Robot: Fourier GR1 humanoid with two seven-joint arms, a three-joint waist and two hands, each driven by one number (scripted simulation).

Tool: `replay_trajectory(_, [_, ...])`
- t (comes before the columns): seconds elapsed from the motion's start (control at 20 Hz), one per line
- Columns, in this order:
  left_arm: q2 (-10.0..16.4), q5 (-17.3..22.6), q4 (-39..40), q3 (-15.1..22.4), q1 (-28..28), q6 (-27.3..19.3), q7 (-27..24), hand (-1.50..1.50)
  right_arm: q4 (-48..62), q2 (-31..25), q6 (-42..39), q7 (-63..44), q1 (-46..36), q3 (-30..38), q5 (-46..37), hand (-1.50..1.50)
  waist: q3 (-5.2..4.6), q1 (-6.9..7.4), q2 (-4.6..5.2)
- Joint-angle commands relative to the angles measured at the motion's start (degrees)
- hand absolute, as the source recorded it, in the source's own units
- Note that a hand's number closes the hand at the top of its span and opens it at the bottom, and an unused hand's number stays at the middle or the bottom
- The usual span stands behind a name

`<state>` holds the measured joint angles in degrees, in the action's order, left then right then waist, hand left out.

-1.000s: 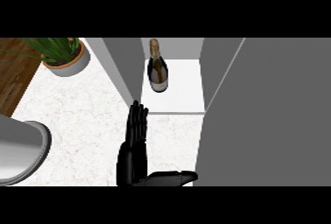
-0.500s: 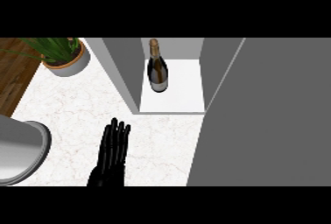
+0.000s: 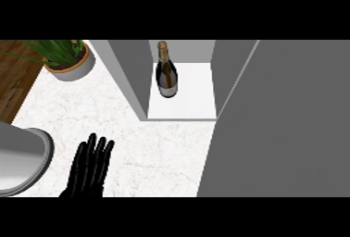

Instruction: Pick up the wine, place it into the cabinet and close the cabinet

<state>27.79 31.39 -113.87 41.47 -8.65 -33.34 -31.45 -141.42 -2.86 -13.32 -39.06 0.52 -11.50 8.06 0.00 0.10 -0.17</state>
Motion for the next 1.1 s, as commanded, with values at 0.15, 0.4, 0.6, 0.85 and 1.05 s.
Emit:
replay_trajectory(0.15, [7.1,3.6,-5.4,-7.6,-6.9,5.0,-1.7,-1.50,-6.7,2.8,1.5,-5.4,6.6,-8.2,6.9,1.50,-0.01,0.24,-0.14])
replay_trajectory(0.4, [7.6,7.5,-5.0,-14.0,-7.0,7.7,-1.2,-1.50,-9.1,1.9,0.8,-8.0,8.8,-15.4,6.8,1.50,-0.01,-0.22,-0.07])
replay_trajectory(0.6, [10.9,11.4,-7.0,-20.3,-9.4,11.2,-0.5,-1.50,-8.1,2.2,-0.8,-6.7,7.1,-24.6,1.1,1.50,-0.05,0.07,-0.28])
replay_trajectory(0.85, [14.3,17.0,-5.2,-28.9,-13.0,19.0,-0.5,-1.50,-7.3,2.9,1.9,-6.0,7.1,-33.3,-4.4,1.50,-0.09,-0.01,-0.31])
replay_trajectory(1.05, [14.3,16.7,-2.5,-31.0,-13.8,21.6,-0.9,-1.50,-2.6,2.9,11.5,-5.8,-0.4,-40.6,-10.4,1.50,-0.14,0.09,-0.20])
